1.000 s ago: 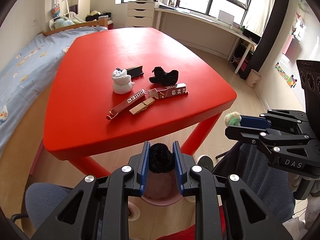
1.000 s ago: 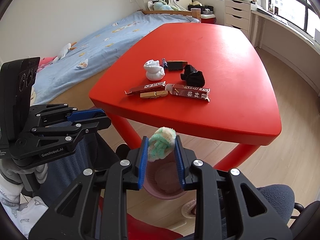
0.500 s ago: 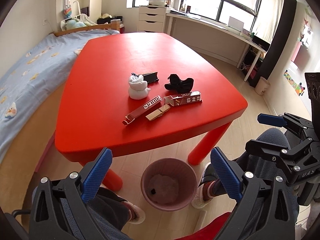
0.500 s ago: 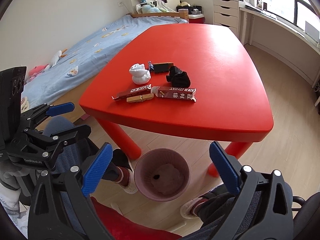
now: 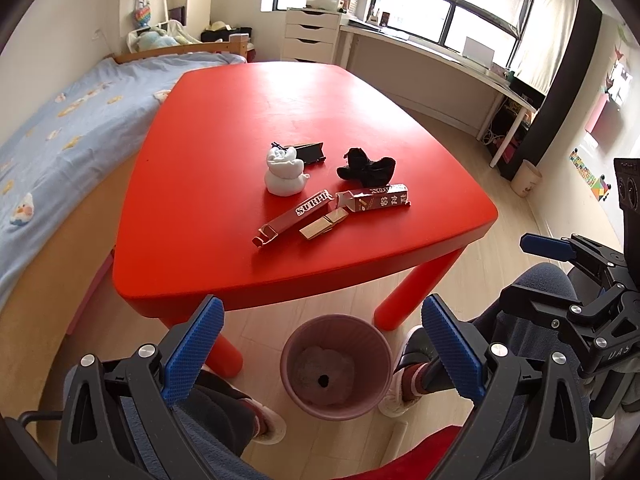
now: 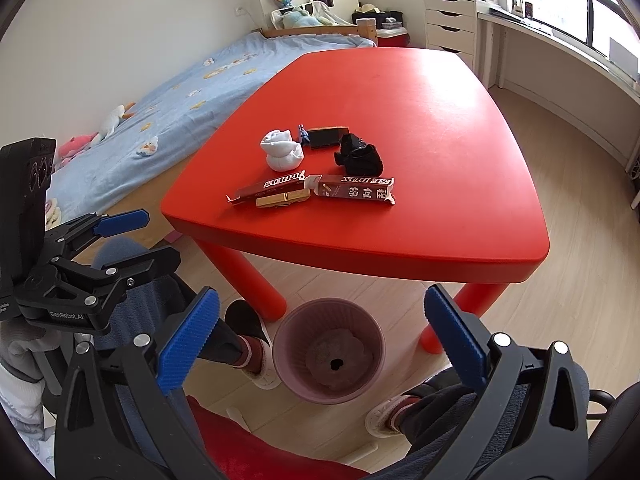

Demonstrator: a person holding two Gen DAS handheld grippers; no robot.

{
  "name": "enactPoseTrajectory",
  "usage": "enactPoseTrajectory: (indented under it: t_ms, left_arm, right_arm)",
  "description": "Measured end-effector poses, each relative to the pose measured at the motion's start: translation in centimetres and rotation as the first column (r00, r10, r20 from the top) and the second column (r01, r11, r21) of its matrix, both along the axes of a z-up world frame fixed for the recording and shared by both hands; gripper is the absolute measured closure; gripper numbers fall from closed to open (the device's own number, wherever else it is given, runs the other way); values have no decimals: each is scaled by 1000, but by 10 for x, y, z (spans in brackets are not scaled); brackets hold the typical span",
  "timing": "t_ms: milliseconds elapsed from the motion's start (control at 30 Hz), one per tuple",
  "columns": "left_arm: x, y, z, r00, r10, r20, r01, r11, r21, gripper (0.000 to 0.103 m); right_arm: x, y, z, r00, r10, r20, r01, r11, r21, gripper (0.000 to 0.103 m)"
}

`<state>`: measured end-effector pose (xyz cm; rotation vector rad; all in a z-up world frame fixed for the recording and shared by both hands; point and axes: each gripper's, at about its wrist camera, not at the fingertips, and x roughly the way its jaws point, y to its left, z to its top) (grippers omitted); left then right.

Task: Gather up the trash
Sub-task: 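Open both tools to drop the ball and glove into the wastebasket, then grasp the black shoe with the right tool while the left tool grasps the white towel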

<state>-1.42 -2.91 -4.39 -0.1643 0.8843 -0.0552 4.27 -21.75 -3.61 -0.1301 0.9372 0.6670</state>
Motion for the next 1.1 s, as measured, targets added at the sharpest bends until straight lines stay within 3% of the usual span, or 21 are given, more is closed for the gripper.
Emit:
enactPoseTrajectory:
  t_ms: [567, 1100]
  left_arm:
    - [16, 16, 10, 1000, 24, 8, -24, 1000, -9, 8]
    - [90, 46, 30, 999, 15, -44, -16, 1000, -22, 8]
  right_arm:
    - [13, 6, 12, 1000, 6, 19, -6, 1000, 9, 3]
    - [93, 39, 29, 998, 49, 31, -46, 997, -70, 3]
